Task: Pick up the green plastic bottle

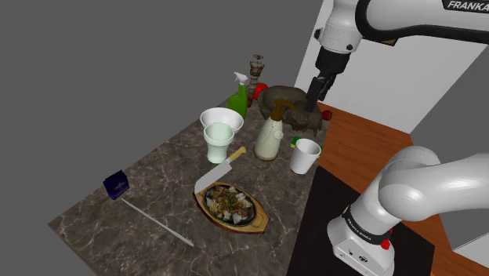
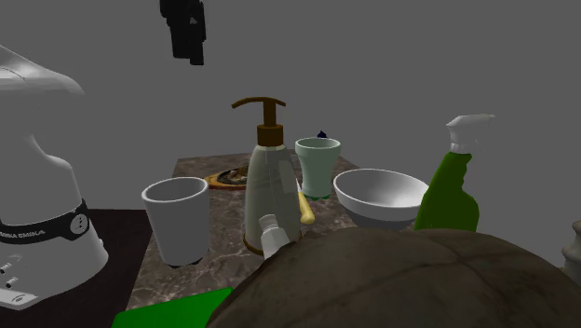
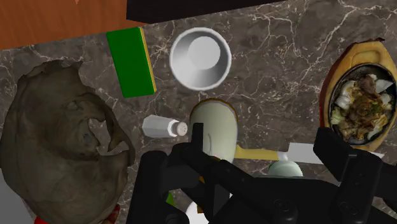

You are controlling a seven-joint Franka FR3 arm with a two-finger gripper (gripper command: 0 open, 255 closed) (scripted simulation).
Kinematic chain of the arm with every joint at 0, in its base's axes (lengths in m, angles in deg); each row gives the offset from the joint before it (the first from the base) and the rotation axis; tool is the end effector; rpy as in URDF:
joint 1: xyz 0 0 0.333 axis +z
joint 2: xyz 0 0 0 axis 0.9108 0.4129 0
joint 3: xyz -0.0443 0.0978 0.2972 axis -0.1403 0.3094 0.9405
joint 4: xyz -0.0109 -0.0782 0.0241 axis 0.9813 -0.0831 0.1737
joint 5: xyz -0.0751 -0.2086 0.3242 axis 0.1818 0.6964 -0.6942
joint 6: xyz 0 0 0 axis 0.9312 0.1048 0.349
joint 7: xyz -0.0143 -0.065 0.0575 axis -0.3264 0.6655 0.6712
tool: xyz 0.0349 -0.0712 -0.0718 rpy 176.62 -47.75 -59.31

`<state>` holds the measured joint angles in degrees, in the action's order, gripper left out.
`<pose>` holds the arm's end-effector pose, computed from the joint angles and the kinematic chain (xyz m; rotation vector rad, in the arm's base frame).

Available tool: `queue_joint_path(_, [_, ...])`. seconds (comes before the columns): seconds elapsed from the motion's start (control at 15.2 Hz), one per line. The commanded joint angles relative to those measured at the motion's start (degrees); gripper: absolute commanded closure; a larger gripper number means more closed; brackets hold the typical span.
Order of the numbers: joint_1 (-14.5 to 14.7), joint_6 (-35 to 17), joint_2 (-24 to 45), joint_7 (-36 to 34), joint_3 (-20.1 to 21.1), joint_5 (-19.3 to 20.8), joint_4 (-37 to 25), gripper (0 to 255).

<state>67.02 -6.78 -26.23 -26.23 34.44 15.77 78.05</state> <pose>0.3034 0.0300 0.5554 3.0732 0.2396 -0.0332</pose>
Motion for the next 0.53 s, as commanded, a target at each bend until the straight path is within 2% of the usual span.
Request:
queue_joint_path(0.0, [0.0, 0.0, 0.0, 0.0, 0.0, 0.0, 0.0, 0])
queue_joint_path(0.46, [-1.3, -7.3, 16.2, 3.4, -2.6, 1.5, -8.9, 0])
